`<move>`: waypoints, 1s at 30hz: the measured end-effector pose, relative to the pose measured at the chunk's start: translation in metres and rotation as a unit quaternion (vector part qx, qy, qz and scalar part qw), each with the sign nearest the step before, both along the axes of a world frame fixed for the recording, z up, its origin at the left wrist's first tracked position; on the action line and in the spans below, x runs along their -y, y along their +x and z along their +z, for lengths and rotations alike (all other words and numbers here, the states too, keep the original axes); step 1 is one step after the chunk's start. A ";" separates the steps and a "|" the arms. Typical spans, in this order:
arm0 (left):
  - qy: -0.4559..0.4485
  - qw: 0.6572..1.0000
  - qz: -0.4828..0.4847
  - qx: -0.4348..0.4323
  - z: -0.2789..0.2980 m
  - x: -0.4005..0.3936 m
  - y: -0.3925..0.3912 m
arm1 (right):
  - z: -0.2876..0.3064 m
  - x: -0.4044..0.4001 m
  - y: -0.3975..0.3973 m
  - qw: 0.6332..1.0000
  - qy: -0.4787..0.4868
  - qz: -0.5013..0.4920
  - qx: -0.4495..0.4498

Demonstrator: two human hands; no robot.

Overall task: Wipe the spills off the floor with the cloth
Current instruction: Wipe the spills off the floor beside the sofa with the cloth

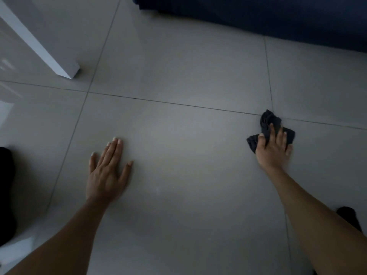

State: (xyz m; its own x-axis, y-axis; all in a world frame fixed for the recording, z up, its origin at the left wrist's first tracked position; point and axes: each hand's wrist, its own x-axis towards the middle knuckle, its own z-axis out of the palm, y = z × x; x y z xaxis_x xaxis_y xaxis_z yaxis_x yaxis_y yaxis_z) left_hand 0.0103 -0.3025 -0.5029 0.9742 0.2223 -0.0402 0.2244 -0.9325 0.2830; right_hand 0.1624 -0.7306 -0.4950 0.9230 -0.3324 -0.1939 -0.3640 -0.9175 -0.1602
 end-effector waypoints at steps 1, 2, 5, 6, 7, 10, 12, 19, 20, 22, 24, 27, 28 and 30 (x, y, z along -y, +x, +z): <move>0.000 1.000 -0.003 0.001 -0.001 0.000 0.000 | 0.001 -0.004 -0.006 1.000 0.005 -0.016 -0.001; -0.002 1.000 -0.005 0.001 -0.001 0.001 0.000 | 0.001 -0.007 -0.012 1.000 0.008 -0.029 0.000; -0.010 1.000 0.002 -0.009 -0.001 0.000 -0.005 | 0.001 -0.022 -0.030 0.998 0.011 -0.055 0.004; -0.009 1.000 0.009 -0.015 -0.001 -0.001 -0.010 | 0.001 -0.027 -0.034 0.998 0.011 -0.061 0.001; -0.002 1.000 0.015 -0.018 -0.001 -0.001 -0.017 | 0.001 -0.034 -0.039 0.998 0.014 -0.066 -0.003; 0.017 1.000 0.013 -0.018 0.000 -0.006 -0.036 | 0.002 -0.057 -0.050 0.998 0.021 -0.064 -0.006; 0.014 1.000 0.014 -0.013 0.001 -0.008 -0.037 | 0.001 -0.072 -0.055 0.998 0.017 -0.053 0.001; -0.014 0.999 0.036 0.006 0.001 -0.006 -0.035 | -0.001 -0.145 -0.052 1.000 0.007 -0.003 0.012; -0.015 0.999 0.040 0.005 0.000 -0.006 -0.034 | -0.001 -0.158 -0.050 1.000 0.007 0.009 0.016; -0.016 0.999 0.044 0.003 -0.001 -0.007 -0.034 | -0.001 -0.186 -0.043 0.999 0.013 0.035 0.025; -0.018 0.999 0.048 -0.001 -0.003 -0.008 -0.034 | -0.002 -0.216 -0.037 0.997 0.017 0.066 0.032; -0.014 0.998 0.056 0.004 -0.002 -0.008 -0.034 | -0.003 -0.261 -0.028 0.993 0.026 0.111 0.032; -0.016 0.998 0.057 0.006 -0.002 -0.008 -0.033 | -0.003 -0.275 -0.025 0.991 0.030 0.126 0.032; -0.015 0.998 0.058 0.006 -0.002 -0.008 -0.033 | -0.003 -0.302 -0.020 0.986 0.036 0.156 0.036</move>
State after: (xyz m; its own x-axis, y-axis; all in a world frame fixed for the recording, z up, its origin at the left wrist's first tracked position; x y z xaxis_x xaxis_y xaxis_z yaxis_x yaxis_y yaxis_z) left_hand -0.0227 -0.2947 -0.5045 0.9423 0.3329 -0.0363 0.3270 -0.8915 0.3135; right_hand 0.1427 -0.4288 -0.4984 0.9904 -0.0167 -0.1372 -0.0502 -0.9683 -0.2446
